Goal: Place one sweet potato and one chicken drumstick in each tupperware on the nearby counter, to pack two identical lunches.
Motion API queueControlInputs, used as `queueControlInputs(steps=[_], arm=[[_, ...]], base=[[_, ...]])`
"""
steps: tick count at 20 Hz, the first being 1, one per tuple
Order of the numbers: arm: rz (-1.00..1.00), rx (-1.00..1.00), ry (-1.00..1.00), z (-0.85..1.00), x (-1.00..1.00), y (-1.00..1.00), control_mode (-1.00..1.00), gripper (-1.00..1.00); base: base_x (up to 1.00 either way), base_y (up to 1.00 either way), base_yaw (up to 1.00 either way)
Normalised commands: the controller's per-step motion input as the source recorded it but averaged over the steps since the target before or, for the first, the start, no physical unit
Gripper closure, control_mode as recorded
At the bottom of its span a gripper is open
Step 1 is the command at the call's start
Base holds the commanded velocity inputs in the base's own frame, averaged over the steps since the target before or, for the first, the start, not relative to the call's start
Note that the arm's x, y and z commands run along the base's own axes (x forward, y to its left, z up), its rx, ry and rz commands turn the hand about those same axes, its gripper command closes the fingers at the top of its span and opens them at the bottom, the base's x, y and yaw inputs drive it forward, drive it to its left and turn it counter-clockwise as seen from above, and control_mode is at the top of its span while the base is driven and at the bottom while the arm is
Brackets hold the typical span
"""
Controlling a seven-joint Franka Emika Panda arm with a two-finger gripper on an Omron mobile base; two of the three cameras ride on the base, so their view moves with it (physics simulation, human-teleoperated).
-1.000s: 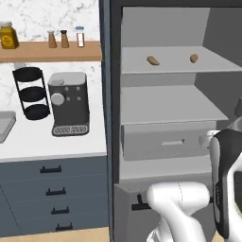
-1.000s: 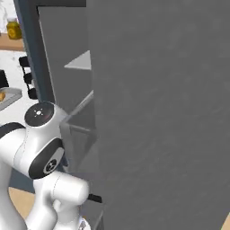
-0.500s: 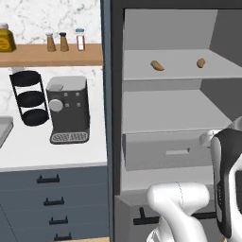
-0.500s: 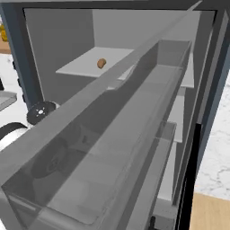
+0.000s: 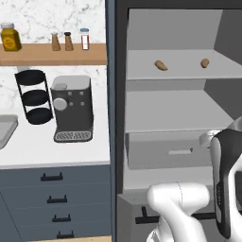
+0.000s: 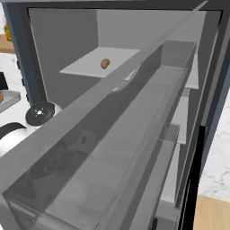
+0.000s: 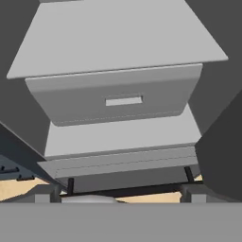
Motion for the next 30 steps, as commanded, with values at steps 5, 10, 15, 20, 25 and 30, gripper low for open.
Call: queueControlInputs(steps=[5,10,15,20,25,30], arm=[[0.00,0.00,0.00,0.00,0.00,0.00,1.00,-1.00],[-0.02,0.08,-0.36,1.00,0.07,0.01,-1.00,-1.00],[-0.01,0.03,-0.40,1.00,-0.01,-0.05,-1.00,-1.00],[-0.01,0.00,-0.23,1.00,0.24,0.00,-1.00,-1.00],[-0.07,-0.01,0.08,1.00,0.60,0.04,-1.00,-1.00],[0.00,-0.06,0.19,0.07,0.39,0.11,-1.00,-1.00]], base=[[0.33,0.48,0.00],[0.00,0.00,0.00],[0.00,0.00,0.00],[0.00,0.00,0.00],[0.00,0.00,0.00],[0.00,0.00,0.00]])
